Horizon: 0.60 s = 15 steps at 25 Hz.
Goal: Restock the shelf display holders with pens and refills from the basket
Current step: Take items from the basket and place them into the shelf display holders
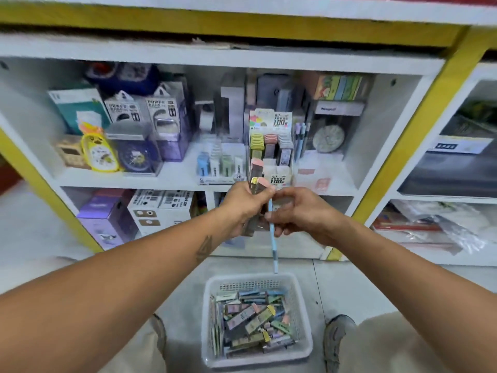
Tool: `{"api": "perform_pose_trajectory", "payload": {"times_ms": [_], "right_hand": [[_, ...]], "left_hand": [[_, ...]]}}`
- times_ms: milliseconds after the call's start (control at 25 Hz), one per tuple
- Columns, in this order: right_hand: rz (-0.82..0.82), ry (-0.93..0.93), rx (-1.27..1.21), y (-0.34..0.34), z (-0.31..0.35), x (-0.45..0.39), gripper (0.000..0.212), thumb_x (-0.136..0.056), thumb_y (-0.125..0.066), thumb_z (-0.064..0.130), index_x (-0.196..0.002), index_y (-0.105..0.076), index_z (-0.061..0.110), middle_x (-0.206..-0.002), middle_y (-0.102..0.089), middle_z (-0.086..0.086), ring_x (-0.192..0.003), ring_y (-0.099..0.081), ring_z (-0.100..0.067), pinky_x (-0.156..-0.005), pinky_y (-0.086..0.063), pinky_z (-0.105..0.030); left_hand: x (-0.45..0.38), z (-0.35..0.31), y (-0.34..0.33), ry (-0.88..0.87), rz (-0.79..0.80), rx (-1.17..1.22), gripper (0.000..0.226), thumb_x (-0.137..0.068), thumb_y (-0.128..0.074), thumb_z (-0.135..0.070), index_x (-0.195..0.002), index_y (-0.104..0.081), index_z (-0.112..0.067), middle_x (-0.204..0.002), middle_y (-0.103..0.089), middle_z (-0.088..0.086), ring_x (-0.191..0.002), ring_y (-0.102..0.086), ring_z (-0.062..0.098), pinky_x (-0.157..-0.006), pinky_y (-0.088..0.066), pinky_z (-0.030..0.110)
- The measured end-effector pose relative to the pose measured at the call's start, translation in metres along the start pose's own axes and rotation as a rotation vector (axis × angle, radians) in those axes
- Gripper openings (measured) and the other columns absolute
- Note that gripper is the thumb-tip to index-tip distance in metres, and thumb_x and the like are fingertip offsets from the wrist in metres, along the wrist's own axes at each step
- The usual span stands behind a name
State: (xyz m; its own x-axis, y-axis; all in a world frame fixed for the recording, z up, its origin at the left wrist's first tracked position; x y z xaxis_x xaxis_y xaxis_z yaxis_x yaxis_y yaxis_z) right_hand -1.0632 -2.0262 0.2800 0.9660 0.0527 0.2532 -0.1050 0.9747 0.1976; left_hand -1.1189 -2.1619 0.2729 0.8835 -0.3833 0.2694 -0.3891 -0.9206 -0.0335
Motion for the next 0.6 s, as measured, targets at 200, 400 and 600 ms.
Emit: {"api": "perform_pose_trajectory", "payload": {"times_ms": [200, 400, 600], "right_hand": [[-0.271, 0.136, 0.041, 0.045, 0.047, -0.017, 0.038, -0.088, -0.073, 0.004, -0.123, -0.061, 0.012, -0.078, -0.075, -0.018, -0.051, -0.062, -0.017, -0.050, -0.052, -0.026], [-0.360, 0.242, -0.077, 0.075, 0.068, -0.047, 0.032, -0.088, -0.073, 0.005, -0.116, -0.056, 0.001, -0.073, -0.074, -0.013, -0.051, -0.062, -0.017, -0.049, -0.050, -0.023], [-0.338, 0.281, -0.185, 0.072, 0.064, -0.070, 0.023, -0.087, -0.074, 0.005, -0.105, -0.062, 0.001, -0.074, -0.067, -0.011, -0.057, -0.059, -0.016, -0.059, -0.052, -0.026]], "left_hand": [[-0.015, -0.041, 0.017, 0.146, -0.044, 0.138, 0.026, -0.093, -0.067, -0.031, -0.090, -0.061, -0.006, -0.052, -0.056, 0.006, -0.040, -0.049, 0.015, -0.038, -0.041, 0.022], [-0.037, -0.057, 0.003, 0.121, 0.082, 0.174, 0.025, -0.077, -0.083, -0.026, -0.086, -0.067, -0.008, -0.066, -0.062, 0.006, -0.045, -0.046, 0.011, -0.040, -0.037, 0.020], [-0.061, -0.063, -0.013, 0.010, 0.069, 0.124, 0.030, -0.076, -0.080, -0.002, -0.103, -0.070, 0.006, -0.078, -0.067, 0.015, -0.047, -0.047, 0.013, -0.043, -0.038, 0.021]]}}
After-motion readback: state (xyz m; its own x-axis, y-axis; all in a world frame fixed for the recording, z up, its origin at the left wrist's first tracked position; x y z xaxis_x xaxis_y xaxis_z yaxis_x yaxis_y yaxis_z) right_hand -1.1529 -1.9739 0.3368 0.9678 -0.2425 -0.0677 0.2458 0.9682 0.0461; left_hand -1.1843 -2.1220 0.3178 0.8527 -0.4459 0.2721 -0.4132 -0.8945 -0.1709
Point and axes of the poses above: each hand's wrist, its own x-axis away from the middle knuckle, its own y-axis out of the back of the hand, z = x × y, the point moved 2 cm from there along -x, towards the middle knuckle
